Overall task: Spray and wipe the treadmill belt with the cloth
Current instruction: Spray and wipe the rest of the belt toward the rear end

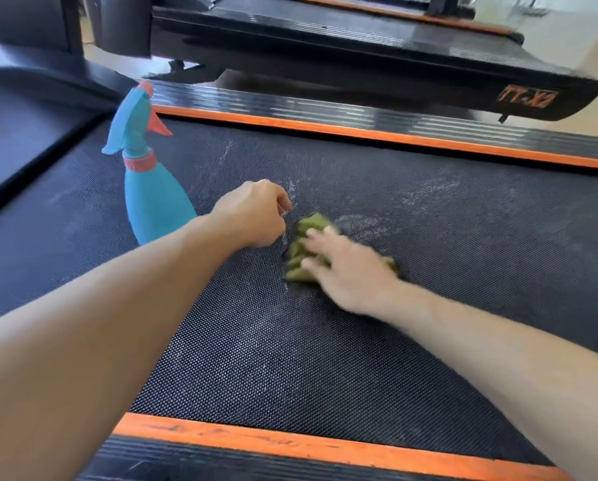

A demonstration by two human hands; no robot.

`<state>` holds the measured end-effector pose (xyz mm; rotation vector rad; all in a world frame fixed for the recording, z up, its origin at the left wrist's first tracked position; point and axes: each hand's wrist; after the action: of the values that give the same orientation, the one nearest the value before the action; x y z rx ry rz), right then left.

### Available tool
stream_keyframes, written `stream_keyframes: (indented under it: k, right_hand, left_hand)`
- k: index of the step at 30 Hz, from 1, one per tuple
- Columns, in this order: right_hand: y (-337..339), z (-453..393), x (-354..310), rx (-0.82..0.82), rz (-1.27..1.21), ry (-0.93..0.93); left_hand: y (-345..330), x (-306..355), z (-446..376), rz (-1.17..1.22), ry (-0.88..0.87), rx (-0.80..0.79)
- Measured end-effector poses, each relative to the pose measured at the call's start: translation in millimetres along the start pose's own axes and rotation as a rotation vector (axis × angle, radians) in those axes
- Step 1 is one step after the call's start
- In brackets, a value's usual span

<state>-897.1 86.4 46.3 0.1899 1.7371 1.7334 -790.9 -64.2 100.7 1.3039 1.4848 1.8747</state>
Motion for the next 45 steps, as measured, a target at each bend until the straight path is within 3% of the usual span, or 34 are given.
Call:
stream_keyframes:
  k: [2,5,9,11,14,21,24,26,28,30,32,34,38,40,45]
  right_hand:
    - [-10,18,-15,-0.088,-0.009,0.211]
    - [-2,2,-6,-0.157,0.012,0.256]
    - [23,-49,40,-0.077,-0.041,-0.129]
    - [22,-64,49,-0.036,-0.01,-0.263]
    - [8,-65,26,-0.054,-0.019,-0.177]
    - [-30,-21,-81,-0.242,0.051,0.392]
    - [-16,-36,-70,-0.245,0.014,0.302]
    - [1,-51,-46,-0.168,-0.008,0.123]
    - [14,-68,-16,-0.079,-0.013,-0.081]
    - [18,-78,5,-0.017,-0.018,-0.232]
    - [14,-72,5,0.044,-0.04,-0.265]
    - [5,-50,-5,0.065,-0.043,-0.17]
    - [-7,1,-23,-0.085,0.025,0.239]
    - [0,3,-16,-0.125,0.064,0.251]
    - [41,-54,48,-0.084,0.066,-0.228]
  left_hand:
    - [0,0,-1,0.001,0.011,0.02]
    - [-2,-2,0,0.021,0.015,-0.006]
    - [-1,-8,6,0.007,0.009,-0.057]
    - [6,-13,12,0.014,-0.006,0.012]
    - [26,-9,19,0.0,-0.115,0.266]
    - [90,5,51,-0.174,-0.323,0.943]
    - [96,-17,65,-0.304,-0.291,1.192]
    - [89,-42,70,-0.112,-0.144,1.268]
    - [71,-63,80,0.152,-0.082,1.202]
    - [52,-77,87,0.299,-0.005,0.986]
    - [42,-83,83,0.36,0.127,0.743]
    - [42,-81,66,0.441,0.191,0.705]
    - [58,-64,32,0.643,0.095,0.811]
    - [57,-58,19,0.586,0.09,0.729]
    - [50,-27,-13,0.36,0.124,0.449]
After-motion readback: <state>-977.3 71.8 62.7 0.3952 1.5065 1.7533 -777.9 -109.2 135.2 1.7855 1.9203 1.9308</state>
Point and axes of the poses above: each hand's wrist, its own z-axis away from the middle knuckle, its own y-axis out of the back of the hand, x = y × z, and after that the axes turned 11 degrees about -y, right-handed
